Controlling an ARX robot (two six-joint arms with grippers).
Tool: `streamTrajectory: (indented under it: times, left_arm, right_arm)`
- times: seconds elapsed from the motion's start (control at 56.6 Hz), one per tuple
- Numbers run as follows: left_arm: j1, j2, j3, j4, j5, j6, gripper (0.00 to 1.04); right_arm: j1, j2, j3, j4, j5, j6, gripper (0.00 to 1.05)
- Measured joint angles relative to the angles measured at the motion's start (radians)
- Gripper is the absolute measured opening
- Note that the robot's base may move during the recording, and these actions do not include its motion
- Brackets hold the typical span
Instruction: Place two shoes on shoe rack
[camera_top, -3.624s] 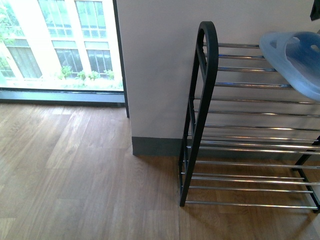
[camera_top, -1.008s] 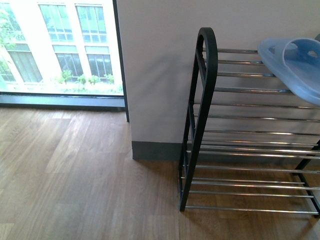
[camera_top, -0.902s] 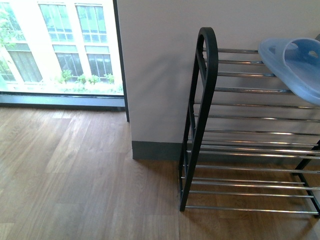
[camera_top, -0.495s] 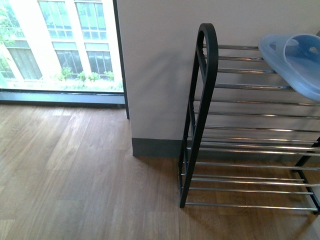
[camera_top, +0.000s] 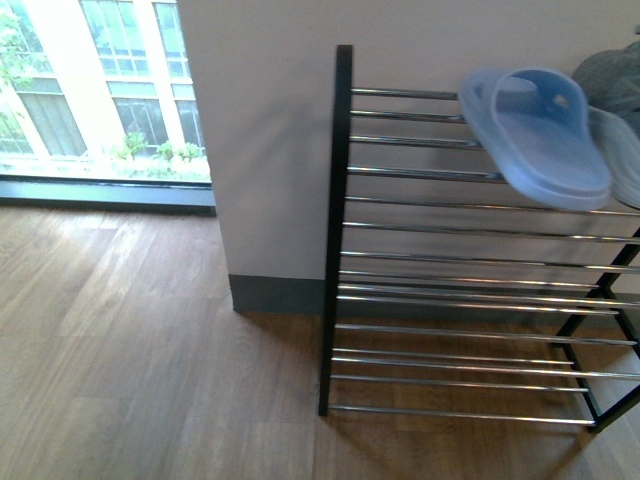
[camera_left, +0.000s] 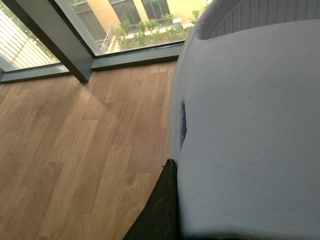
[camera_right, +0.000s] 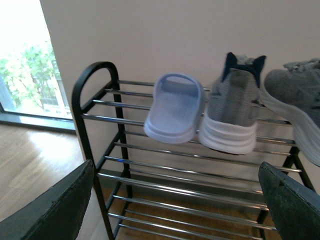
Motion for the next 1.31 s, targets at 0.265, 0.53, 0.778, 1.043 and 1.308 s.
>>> streamTrajectory:
  times: [0.265,0.53,0.778,1.043,1.308]
  left_arm:
    - [0.000,-0.001,0.000,0.000,0.002,0.000,0.02]
    - [-0.001,0.001,0.000,0.000,0.006,0.000,0.02]
    - [0.000,0.000,0.000,0.000,0.005,0.000,0.02]
    - [0.007,0.011,-0.009,0.078,0.074,-0.087,0.02]
    - [-0.010,0.352,0.206,0.254,0.212,-0.344,0.02]
  right_arm:
    - [0.000,0.000,0.000,-0.002,0.005,0.001,0.96]
    - [0.002,0.000,0.000,-0.002,0.007,0.002,0.96]
    - [0.002,-0.001,0.000,-0.002,0.006,0.002,0.96]
    - [0.002,-0.001,0.000,-0.002,0.006,0.002,0.96]
    - [0.002,-0.001,0.000,-0.002,0.006,0.002,0.96]
